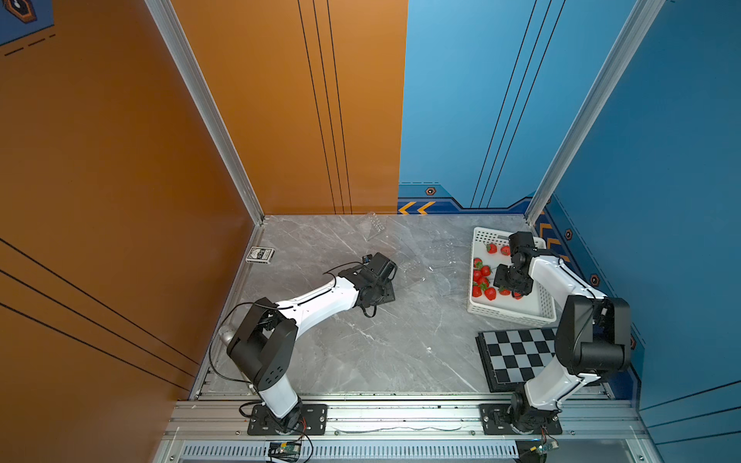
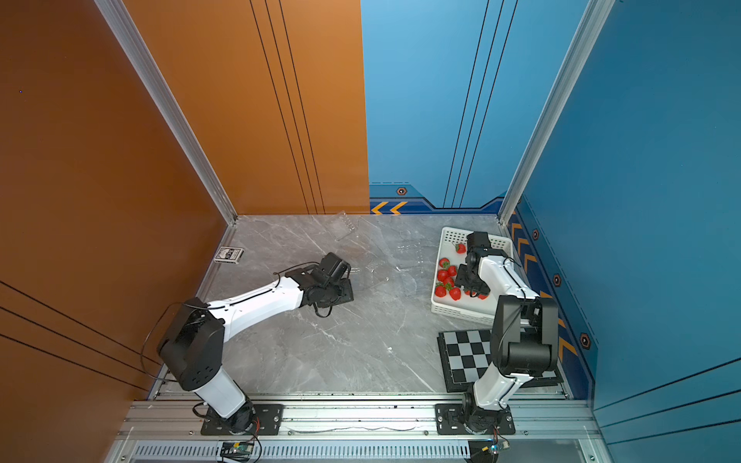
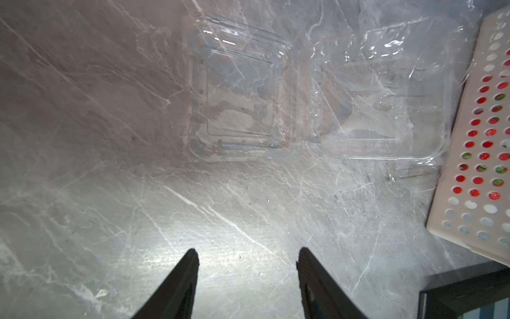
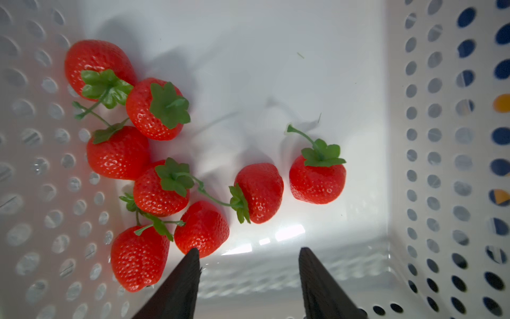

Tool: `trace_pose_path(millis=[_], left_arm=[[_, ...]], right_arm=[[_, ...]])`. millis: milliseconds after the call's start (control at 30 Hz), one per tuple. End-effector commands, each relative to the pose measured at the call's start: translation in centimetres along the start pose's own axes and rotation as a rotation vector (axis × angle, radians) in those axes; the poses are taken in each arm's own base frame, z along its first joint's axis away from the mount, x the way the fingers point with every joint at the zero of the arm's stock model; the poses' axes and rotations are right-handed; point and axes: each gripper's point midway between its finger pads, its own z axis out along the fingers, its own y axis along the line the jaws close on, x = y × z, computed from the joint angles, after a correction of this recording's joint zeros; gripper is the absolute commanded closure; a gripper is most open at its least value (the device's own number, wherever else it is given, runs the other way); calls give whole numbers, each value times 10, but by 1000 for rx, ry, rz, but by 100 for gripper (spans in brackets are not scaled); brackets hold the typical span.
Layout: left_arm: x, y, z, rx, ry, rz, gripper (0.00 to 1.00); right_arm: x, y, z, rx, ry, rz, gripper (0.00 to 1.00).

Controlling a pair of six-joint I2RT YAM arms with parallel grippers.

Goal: Pack strawberries into containers
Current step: Place the basket at the center of the board, then pick up the strawberry from the basket.

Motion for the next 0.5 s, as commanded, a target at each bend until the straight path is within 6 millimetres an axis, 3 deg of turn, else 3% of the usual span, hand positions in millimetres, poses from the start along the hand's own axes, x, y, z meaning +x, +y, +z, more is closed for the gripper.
trace_pose_path(millis=[0, 200, 467], left_arm=[[-3, -15, 0, 42, 4, 17, 40], [-4, -16, 1, 44, 8, 21, 40], [-5, -17, 4, 44, 13, 20, 40]], right_arm=[[7, -9, 13, 42, 40, 10, 41], [10, -11, 30, 47, 84, -8, 41], [-3, -11, 41, 31, 84, -11, 41]])
